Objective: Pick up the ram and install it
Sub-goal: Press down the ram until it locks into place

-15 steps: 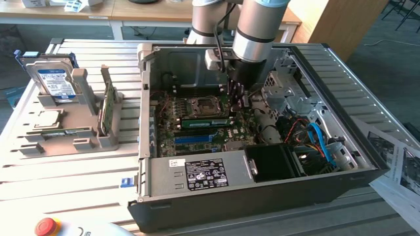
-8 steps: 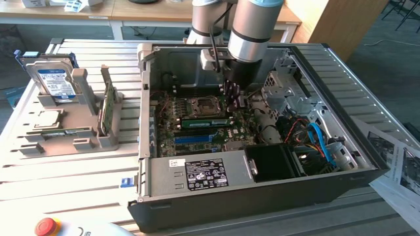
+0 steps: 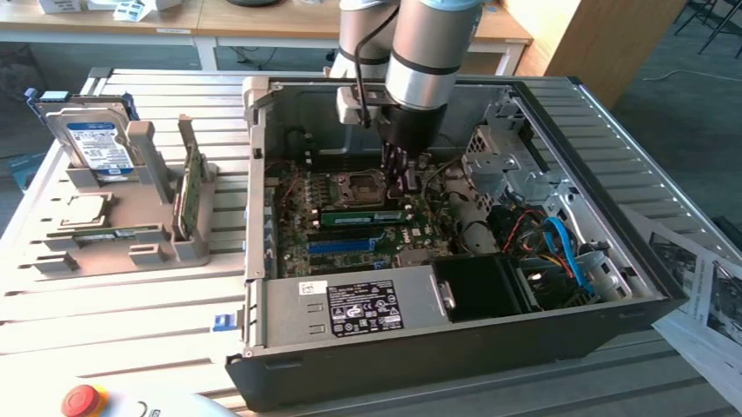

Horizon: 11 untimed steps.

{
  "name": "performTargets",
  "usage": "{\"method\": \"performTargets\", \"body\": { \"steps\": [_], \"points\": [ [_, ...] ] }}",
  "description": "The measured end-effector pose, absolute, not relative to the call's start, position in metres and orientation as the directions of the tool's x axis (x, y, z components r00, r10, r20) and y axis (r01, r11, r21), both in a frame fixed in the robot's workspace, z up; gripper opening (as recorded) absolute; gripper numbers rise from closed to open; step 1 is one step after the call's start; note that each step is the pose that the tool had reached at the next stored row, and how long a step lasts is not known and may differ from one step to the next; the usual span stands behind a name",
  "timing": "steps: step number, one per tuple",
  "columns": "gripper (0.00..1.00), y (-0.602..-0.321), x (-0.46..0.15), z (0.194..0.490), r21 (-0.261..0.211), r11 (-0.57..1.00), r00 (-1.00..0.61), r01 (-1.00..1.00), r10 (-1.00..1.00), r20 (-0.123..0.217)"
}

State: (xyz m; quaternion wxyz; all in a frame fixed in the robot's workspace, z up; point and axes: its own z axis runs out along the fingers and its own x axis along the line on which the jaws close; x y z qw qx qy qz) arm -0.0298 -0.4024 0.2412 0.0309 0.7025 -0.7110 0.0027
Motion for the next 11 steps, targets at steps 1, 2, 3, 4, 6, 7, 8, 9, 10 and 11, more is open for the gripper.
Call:
{"method": "performTargets", "body": {
  "steps": [1,2,3,4,6,7,8,9,10,11],
  "points": [
    [0.11,-0.402,-0.032,0.241,0.04,0.013,-0.011,-0.999,-0.999,0.048],
    [0.11,-0.402,-0.035,0.241,0.04,0.013,-0.011,-0.999,-0.999,0.048],
    [0.11,-0.402,-0.037,0.241,0.04,0.013,-0.011,-0.999,-0.999,0.048],
    [0.11,-0.402,-0.039,0.241,0.04,0.013,-0.011,-0.999,-0.999,0.048],
    [0.11,-0.402,-0.043,0.241,0.04,0.013,-0.011,-0.999,-0.999,0.048],
    [0.11,-0.402,-0.045,0.241,0.04,0.013,-0.011,-0.999,-0.999,0.048],
    [0.11,-0.402,-0.048,0.241,0.04,0.013,-0.011,-0.999,-0.999,0.048],
    [0.11,-0.402,-0.052,0.241,0.04,0.013,-0.011,-0.999,-0.999,0.048],
    [0.11,-0.402,-0.056,0.241,0.04,0.013,-0.011,-0.999,-0.999,0.048],
    [0.11,-0.402,-0.058,0.241,0.04,0.013,-0.011,-0.999,-0.999,0.048]
  ]
}}
